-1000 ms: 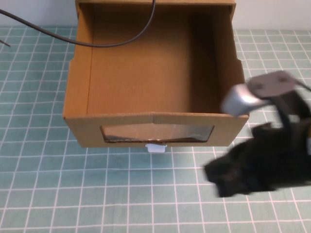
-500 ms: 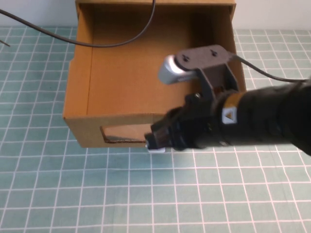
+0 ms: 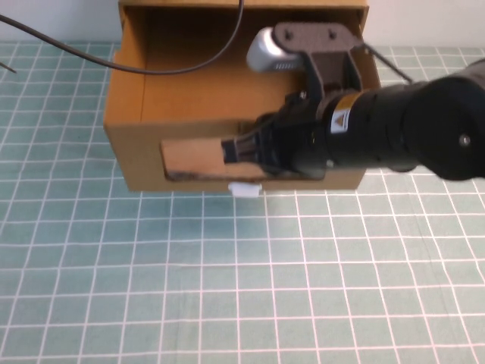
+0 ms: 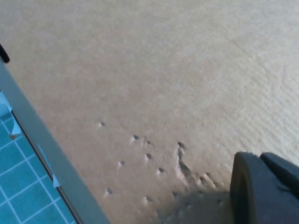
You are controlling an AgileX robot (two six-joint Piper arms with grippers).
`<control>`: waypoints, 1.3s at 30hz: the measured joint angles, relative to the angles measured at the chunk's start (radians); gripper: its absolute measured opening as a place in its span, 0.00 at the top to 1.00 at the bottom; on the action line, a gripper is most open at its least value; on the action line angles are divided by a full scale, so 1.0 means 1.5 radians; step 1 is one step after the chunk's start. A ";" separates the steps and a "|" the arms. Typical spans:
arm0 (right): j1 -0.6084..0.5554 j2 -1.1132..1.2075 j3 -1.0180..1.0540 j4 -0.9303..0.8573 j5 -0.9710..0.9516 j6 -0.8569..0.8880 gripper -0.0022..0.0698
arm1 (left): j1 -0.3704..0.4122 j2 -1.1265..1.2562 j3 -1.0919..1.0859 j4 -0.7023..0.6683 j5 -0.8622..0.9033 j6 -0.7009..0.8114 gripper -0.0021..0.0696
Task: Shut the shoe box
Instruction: Close the shoe box with your right arm
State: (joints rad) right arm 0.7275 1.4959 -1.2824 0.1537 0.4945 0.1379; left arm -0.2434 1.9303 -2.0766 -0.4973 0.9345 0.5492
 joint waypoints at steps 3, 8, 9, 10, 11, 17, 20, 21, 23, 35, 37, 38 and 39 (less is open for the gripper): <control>-0.020 0.011 -0.019 -0.001 -0.008 0.000 0.99 | 0.000 0.000 0.000 0.000 0.000 0.000 0.98; -0.051 0.046 -0.057 -0.001 -0.021 0.000 0.99 | 0.000 0.000 0.000 0.000 0.001 0.000 0.98; -0.054 0.056 -0.067 -0.001 -0.024 0.000 0.99 | 0.000 0.000 0.000 0.000 0.001 0.000 0.98; -0.059 0.065 -0.078 -0.001 -0.024 0.000 0.99 | 0.000 0.000 0.000 0.000 0.001 0.000 0.98; -0.062 0.073 -0.089 -0.001 -0.024 -0.001 0.99 | 0.000 0.000 0.000 0.000 0.001 0.000 0.98; -0.077 0.128 -0.160 0.006 0.016 -0.014 0.99 | 0.000 0.000 0.000 0.000 0.000 0.000 0.98; -0.078 0.139 -0.194 0.025 0.072 -0.046 0.99 | 0.000 0.000 0.000 0.000 0.000 0.000 0.98; -0.078 0.140 -0.200 0.041 0.084 -0.065 0.99 | 0.000 0.000 0.000 0.000 0.000 0.000 0.98; -0.078 0.140 -0.206 0.073 0.094 -0.098 0.99 | 0.000 0.000 0.000 0.000 0.000 0.000 0.98; -0.097 0.140 -0.212 0.103 0.060 -0.122 0.99 | 0.000 -0.002 0.000 -0.005 0.012 0.000 0.98; -0.104 0.140 -0.212 0.112 0.057 -0.122 0.99 | 0.000 -0.003 0.000 -0.005 0.016 0.000 0.98; -0.108 0.140 -0.212 0.113 0.053 -0.122 0.99 | 0.000 -0.004 0.000 -0.005 0.016 0.000 0.98; -0.110 0.140 -0.212 0.115 0.050 -0.122 0.99 | 0.000 -0.004 0.000 -0.005 0.017 0.000 0.98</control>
State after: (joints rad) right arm 0.5630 1.7064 -1.6007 0.3256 0.5692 -0.0449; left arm -0.2434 1.9245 -2.0766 -0.5054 0.9605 0.5492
